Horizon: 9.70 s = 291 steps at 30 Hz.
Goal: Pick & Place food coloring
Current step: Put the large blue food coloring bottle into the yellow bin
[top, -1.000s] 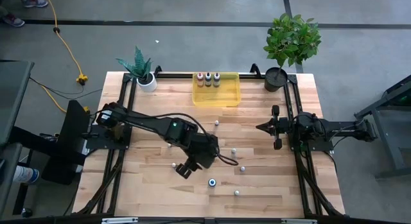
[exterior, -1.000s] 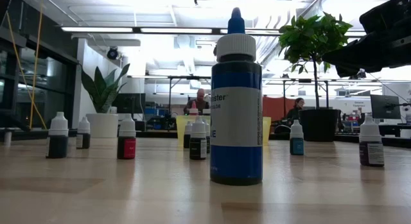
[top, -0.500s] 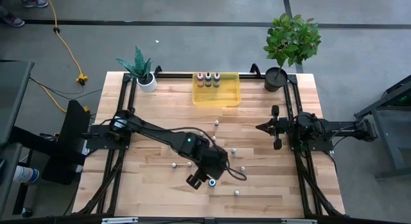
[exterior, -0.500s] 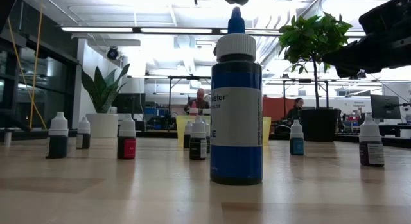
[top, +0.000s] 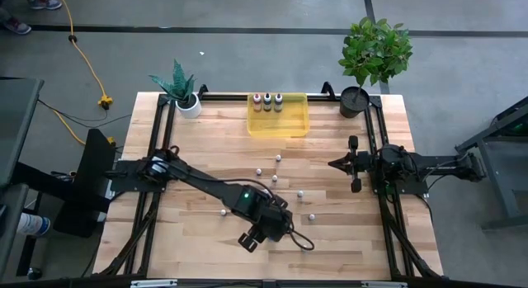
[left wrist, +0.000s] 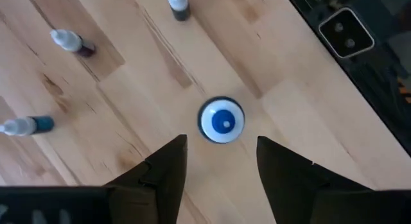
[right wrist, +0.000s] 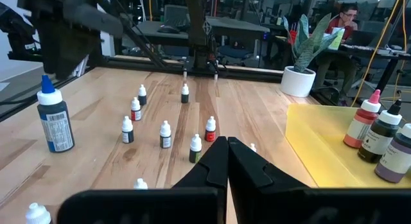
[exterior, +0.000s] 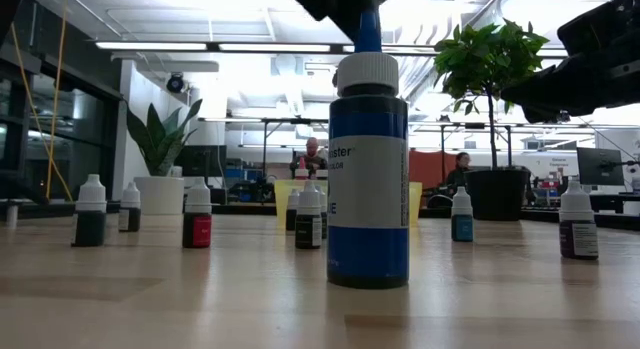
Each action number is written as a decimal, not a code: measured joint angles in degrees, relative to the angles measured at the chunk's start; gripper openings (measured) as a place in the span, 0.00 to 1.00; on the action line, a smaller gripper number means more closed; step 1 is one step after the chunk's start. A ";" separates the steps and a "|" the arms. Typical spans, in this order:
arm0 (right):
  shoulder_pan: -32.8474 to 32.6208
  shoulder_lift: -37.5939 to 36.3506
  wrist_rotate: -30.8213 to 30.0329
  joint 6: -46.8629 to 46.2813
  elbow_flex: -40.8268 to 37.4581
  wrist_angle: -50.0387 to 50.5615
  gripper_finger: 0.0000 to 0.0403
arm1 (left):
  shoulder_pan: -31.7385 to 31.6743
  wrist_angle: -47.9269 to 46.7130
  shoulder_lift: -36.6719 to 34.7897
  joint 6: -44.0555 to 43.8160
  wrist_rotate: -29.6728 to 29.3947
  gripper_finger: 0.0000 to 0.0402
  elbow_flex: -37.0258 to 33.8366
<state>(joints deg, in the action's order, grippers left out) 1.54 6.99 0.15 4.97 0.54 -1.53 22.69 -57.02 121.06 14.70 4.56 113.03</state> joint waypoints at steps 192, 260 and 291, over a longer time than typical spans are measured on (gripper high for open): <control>0.00 0.49 0.04 0.00 0.00 0.04 0.00 | -49.49 -15.76 13.68 -22.15 -14.39 0.26 21.95; -0.02 0.49 0.04 0.00 0.00 0.04 0.00 | -53.85 1.55 -3.76 -25.45 -12.87 0.26 -6.53; 0.00 0.50 0.04 0.00 0.00 0.04 0.00 | -53.85 6.91 -1.42 -24.83 -13.15 0.26 -10.02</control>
<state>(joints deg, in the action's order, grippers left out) 1.54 7.49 0.19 4.97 0.54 -1.50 -31.17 -50.10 119.63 -10.13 -8.59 103.01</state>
